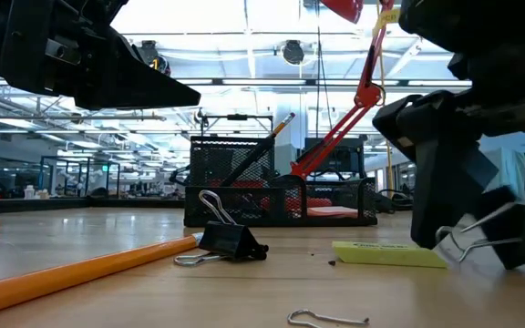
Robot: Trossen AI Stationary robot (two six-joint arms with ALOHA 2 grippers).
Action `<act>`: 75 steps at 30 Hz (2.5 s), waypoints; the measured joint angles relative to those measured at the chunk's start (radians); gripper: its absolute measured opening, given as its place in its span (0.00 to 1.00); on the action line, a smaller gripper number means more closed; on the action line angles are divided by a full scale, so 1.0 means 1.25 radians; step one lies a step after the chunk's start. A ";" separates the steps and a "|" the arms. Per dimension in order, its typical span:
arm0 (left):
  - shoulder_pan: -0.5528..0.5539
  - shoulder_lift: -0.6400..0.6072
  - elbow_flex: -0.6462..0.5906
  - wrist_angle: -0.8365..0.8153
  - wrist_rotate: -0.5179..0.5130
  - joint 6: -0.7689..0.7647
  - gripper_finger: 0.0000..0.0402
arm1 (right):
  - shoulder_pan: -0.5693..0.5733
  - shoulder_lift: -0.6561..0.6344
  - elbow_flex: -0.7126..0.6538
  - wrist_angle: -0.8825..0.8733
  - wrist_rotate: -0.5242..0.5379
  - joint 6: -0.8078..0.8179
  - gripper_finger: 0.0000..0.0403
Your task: Pick and place office supplies into organizer
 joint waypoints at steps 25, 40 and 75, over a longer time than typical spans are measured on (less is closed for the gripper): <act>0.000 0.000 0.000 -0.002 0.001 -0.002 0.09 | -0.008 -0.011 0.000 -0.044 0.024 -0.021 0.08; 0.000 0.000 0.000 -0.002 0.000 -0.001 0.09 | -0.017 -0.171 -0.002 0.026 0.098 -0.137 0.06; -0.076 -0.158 0.001 -0.037 -0.071 0.100 0.09 | -0.381 0.062 -0.067 0.546 0.039 -0.434 0.07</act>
